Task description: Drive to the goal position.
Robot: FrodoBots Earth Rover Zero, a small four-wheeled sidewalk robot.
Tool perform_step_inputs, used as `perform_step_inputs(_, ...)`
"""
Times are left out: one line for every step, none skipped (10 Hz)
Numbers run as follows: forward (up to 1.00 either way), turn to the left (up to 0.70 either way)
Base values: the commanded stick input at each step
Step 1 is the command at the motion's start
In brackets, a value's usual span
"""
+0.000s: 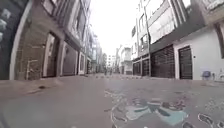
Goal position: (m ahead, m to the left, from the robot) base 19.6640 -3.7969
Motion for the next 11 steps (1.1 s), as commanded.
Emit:
perform_step_inputs(1.00, 0.00)
perform_step_inputs(1.00, 0.00)
perform_step_inputs(1.00, 0.00)
perform_step_inputs(1.00, 0.00)
perform_step_inputs(1.00, 0.00)
perform_step_inputs(1.00, 0.00)
perform_step_inputs(1.00, 0.00)
perform_step_inputs(1.00, 0.00)
perform_step_inputs(1.00, 0.00)
perform_step_inputs(1.00, 0.00)
perform_step_inputs(1.00, 0.00)
